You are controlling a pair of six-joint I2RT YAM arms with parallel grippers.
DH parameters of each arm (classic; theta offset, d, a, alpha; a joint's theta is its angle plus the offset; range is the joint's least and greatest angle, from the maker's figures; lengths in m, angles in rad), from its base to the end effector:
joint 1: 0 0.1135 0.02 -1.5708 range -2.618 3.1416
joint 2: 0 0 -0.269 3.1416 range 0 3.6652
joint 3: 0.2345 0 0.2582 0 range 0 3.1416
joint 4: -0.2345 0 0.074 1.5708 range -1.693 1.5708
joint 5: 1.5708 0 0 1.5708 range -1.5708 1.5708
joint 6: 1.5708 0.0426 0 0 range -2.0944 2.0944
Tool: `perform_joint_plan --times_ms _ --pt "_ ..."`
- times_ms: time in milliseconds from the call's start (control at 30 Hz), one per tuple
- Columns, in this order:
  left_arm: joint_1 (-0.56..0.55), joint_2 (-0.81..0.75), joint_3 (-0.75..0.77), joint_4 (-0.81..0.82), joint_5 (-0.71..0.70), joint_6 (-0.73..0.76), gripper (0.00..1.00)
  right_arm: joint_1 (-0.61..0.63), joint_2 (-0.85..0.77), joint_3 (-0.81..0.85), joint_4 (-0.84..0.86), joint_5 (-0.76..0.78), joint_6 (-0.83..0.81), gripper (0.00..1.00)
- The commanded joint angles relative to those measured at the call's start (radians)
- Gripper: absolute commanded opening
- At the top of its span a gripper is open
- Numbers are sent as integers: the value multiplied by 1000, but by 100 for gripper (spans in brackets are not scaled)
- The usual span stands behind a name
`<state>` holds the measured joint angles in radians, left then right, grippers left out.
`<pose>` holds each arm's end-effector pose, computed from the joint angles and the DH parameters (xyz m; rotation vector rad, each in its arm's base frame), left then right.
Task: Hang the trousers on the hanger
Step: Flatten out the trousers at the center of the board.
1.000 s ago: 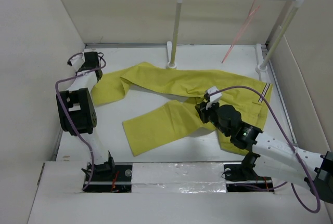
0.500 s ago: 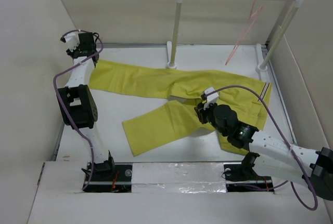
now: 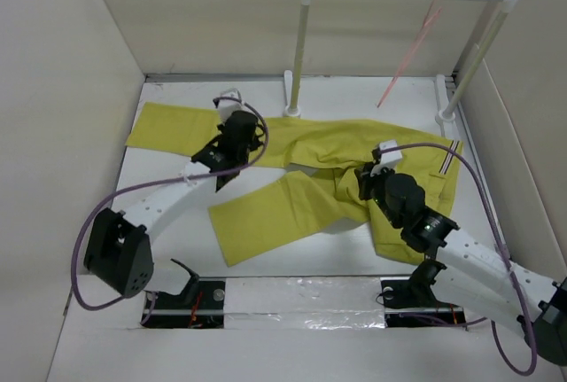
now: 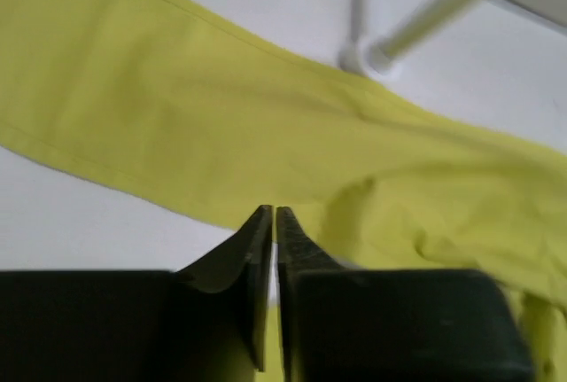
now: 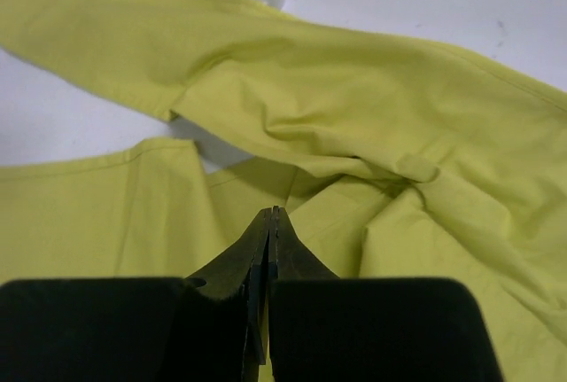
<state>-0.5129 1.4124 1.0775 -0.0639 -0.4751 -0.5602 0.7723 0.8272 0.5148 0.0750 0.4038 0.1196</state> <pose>0.3037 -0.1487 0.3098 -0.3515 1.8991 -0.2502 0.1588 0.1313 0.2648 -0.2981 1.7722 0.2745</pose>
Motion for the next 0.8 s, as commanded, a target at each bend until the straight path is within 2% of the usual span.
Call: perform_joint_plan --times_ms 0,33,100,133,167,233,267,300,367,400,467,500,600,633,767 --pt "-106 -69 -158 58 67 -49 0 -54 -66 -4 -47 36 51 0" --pt "-186 -85 -181 58 72 -69 0 -92 -95 -4 -63 55 73 0" --pt "-271 -98 -253 64 40 -84 0 -140 -120 -10 -72 63 94 7" --pt "-367 -98 -264 91 23 -84 0 -196 -129 -13 -99 47 103 11" --pt "-419 -93 -269 92 -52 -83 0 -227 -141 -13 -103 30 104 25" --pt "-507 -48 -240 85 -103 -61 0 -289 -137 -18 -104 1 106 38" --pt "-576 -27 -222 81 -140 -40 0 -354 -116 -16 -103 -17 107 50" --pt "-604 -4 -185 82 -151 -23 17 -390 -99 -15 -98 -25 109 55" --pt "-669 62 -163 114 -177 9 33 -467 -62 -9 -89 -64 120 66" --pt "-683 80 -153 130 -204 43 48 -552 -18 -7 -86 -88 124 68" --pt "-693 126 -142 183 -197 77 58 -644 25 -6 -28 -187 140 73" --pt "-693 137 -133 196 -195 103 65 -738 70 -2 -3 -215 149 74" --pt "-693 161 -136 280 -142 167 67 -879 144 4 69 -316 192 75" --pt "-693 180 -131 298 -140 187 67 -963 200 7 81 -327 202 75" --pt "-693 227 -99 315 -143 224 68 -1155 321 66 92 -434 248 75"
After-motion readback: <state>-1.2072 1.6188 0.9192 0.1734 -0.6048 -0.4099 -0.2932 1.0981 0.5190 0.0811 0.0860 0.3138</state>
